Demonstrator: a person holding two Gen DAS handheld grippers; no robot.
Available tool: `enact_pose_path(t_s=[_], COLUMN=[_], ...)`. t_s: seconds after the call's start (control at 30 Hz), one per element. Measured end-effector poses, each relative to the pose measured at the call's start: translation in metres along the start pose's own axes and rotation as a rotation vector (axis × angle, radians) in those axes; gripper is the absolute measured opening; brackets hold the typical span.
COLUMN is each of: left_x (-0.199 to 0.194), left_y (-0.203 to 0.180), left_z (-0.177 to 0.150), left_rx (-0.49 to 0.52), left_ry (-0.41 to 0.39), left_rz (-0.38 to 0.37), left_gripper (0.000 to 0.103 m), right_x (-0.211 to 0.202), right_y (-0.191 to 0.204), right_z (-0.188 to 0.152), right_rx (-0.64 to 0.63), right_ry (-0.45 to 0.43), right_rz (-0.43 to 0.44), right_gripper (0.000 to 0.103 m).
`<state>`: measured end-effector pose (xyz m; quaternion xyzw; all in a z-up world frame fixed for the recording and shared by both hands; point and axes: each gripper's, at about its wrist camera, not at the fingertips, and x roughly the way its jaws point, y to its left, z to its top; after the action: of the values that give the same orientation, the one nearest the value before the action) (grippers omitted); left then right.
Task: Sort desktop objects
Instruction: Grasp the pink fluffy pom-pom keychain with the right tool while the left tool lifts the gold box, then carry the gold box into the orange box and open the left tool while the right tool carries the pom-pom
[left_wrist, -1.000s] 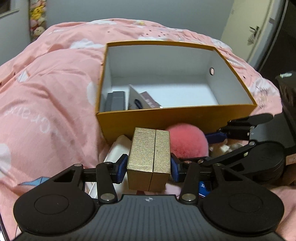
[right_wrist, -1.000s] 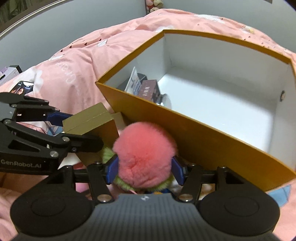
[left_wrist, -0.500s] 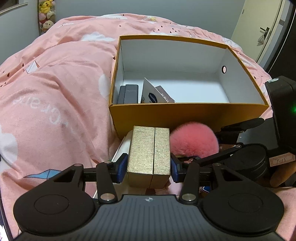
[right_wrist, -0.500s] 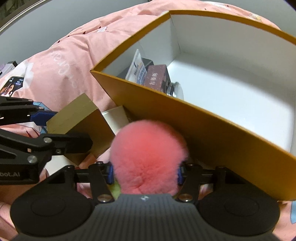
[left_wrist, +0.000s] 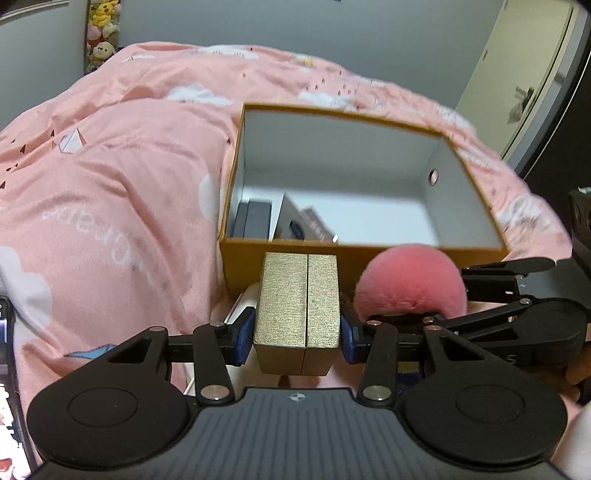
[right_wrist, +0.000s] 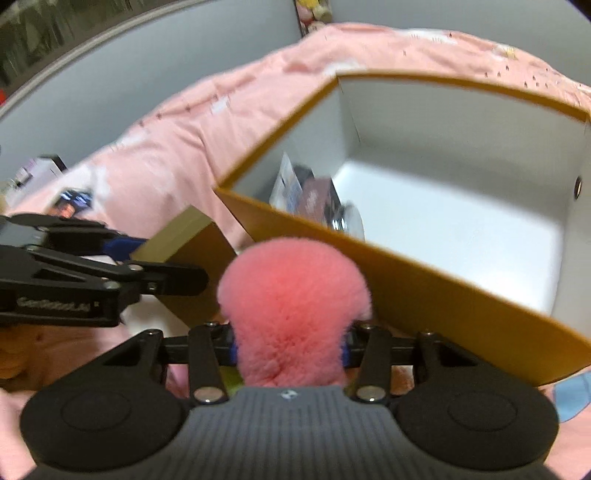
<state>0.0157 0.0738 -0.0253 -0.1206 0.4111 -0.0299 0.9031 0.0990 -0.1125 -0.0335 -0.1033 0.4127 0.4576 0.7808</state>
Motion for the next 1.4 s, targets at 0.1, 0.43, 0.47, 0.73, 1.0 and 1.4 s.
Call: enact_pose_path(t_s=[0.1,0.43,0.47,0.73,1.0,1.4], left_x=[-0.013,-0.045,-0.047,-0.018,0.054,0.110], left_y=[-0.002,-0.008,-0.009,-0.026,-0.042,-0.069], left_z=[0.007,0.042,0.047,0.093,0.109,0.091], left_rx=[-0.013,-0.005,-0.008,-0.015,-0.039,0.028], left_ry=[-0.036,-0.143,-0.153,-0.149,-0.005,0.162], left_rz=[-0.019,-0.065,-0.075,-0.147,-0.186,-0.030], left_gripper=[0.052,0.052,0.052,0.052,0.052,0.052], right_x=[-0.022,-0.070,-0.074,-0.062,-0.049,-0.019], right_y=[0.006,0.002,-0.002,-0.035,-0.080,-0.109], right_z=[0.007,0.035,0.039,0.074,0.078,0.074], right_rx=[-0.033,-0.041,-0.029,0.055,0.130,0.203], right_ry=[-0.060,-0.224,-0.239,-0.278,-0.257,-0.199], right_rz=[-0.003,-0.036,-0.036,-0.124,-0.219,-0.227], right_gripper=[0.047,0.047,0.047,0.047,0.047,0.047])
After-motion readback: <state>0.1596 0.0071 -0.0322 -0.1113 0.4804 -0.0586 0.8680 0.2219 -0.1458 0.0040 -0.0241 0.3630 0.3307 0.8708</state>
